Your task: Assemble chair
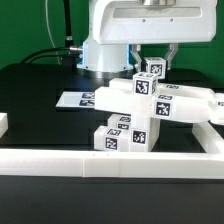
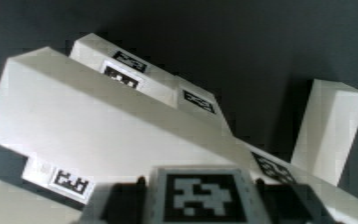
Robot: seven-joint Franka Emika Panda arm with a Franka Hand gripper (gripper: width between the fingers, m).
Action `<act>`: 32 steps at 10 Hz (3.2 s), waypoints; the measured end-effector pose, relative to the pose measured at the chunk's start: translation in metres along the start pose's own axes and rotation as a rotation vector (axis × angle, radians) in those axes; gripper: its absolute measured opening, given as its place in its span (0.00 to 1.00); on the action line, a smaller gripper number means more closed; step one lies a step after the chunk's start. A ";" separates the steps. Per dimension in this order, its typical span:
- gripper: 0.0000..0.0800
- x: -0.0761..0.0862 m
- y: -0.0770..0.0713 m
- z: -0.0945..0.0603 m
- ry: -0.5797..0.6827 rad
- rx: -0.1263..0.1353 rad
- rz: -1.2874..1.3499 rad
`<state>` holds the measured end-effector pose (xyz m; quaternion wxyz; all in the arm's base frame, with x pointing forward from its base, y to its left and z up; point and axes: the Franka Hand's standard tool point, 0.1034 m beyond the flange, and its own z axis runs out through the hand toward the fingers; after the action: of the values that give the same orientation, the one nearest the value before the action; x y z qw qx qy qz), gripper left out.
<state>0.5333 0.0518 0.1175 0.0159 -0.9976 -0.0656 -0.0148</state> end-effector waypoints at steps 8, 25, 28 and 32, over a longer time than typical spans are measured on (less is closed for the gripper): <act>0.35 0.003 0.007 0.005 -0.002 -0.006 -0.027; 0.65 0.014 0.011 0.000 0.039 -0.013 -0.021; 0.35 0.014 0.012 0.000 0.039 -0.014 -0.020; 0.35 0.014 0.012 0.000 0.040 -0.011 0.050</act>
Offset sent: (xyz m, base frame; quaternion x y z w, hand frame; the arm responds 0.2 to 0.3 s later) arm 0.0002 -0.0002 -0.0068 0.0166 -0.0024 -0.0160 0.9997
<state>0.5486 0.0420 0.1178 0.0120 -0.9985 -0.0401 -0.0345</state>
